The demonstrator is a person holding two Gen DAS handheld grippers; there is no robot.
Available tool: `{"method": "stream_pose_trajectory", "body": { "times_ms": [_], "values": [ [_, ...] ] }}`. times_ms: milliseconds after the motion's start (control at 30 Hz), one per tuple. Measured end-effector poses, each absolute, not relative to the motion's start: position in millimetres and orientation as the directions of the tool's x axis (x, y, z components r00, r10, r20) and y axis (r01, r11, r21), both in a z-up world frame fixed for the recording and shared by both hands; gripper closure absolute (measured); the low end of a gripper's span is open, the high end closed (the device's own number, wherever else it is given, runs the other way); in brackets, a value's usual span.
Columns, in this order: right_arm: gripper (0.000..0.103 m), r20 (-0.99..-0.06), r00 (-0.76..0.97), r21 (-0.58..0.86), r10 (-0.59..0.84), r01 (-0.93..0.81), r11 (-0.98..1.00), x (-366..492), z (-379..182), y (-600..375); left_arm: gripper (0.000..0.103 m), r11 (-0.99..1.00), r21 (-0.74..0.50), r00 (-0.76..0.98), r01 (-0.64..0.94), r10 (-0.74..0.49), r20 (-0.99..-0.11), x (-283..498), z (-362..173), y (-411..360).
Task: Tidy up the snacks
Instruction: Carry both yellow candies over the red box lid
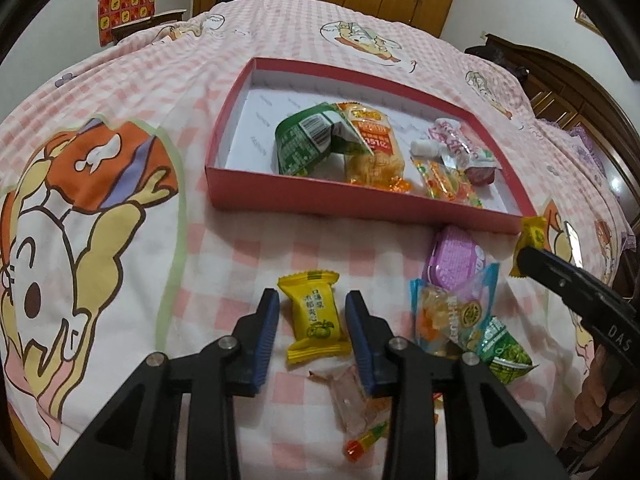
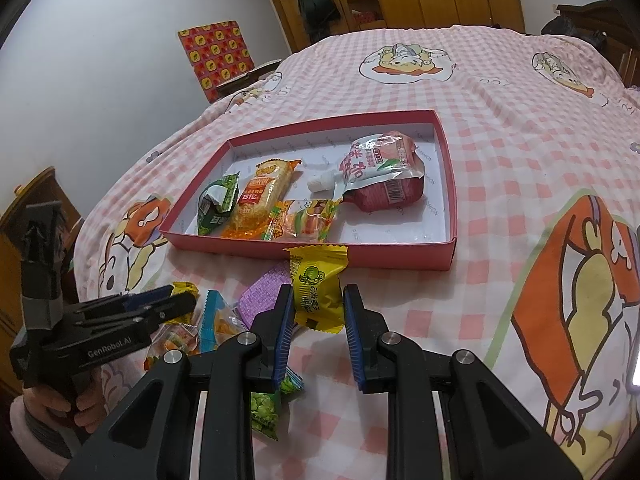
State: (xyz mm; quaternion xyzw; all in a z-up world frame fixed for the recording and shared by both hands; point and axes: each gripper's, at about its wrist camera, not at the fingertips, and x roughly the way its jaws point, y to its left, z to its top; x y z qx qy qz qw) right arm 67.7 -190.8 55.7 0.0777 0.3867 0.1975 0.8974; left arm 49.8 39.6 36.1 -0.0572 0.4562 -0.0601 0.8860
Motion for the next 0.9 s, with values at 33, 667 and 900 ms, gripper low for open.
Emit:
{"method": "stream_pose_trajectory", "body": {
  "times_ms": [33, 667, 900],
  "values": [
    [0.077, -0.664, 0.622, 0.292, 0.415, -0.294, 0.91, 67.8, 55.4, -190.9, 0.082, 0.987, -0.151, 0.573, 0.053, -0.154, -0.805, 49.9, 35.2, 39.9],
    [0.077, -0.654, 0.645, 0.251, 0.397, -0.31, 0.917, 80.8, 72.9, -185.2, 0.083, 0.986, -0.142, 0.685, 0.082, -0.16, -0.71, 80.5, 92.6, 41.5],
    [0.077, -0.653, 0.664, 0.232, 0.365, -0.283, 0.931, 97.7, 79.5, -189.9, 0.083, 0.984, -0.166, 0.704, 0.066, -0.164, -0.691, 118.4, 101.1, 45.4]
  ]
}}
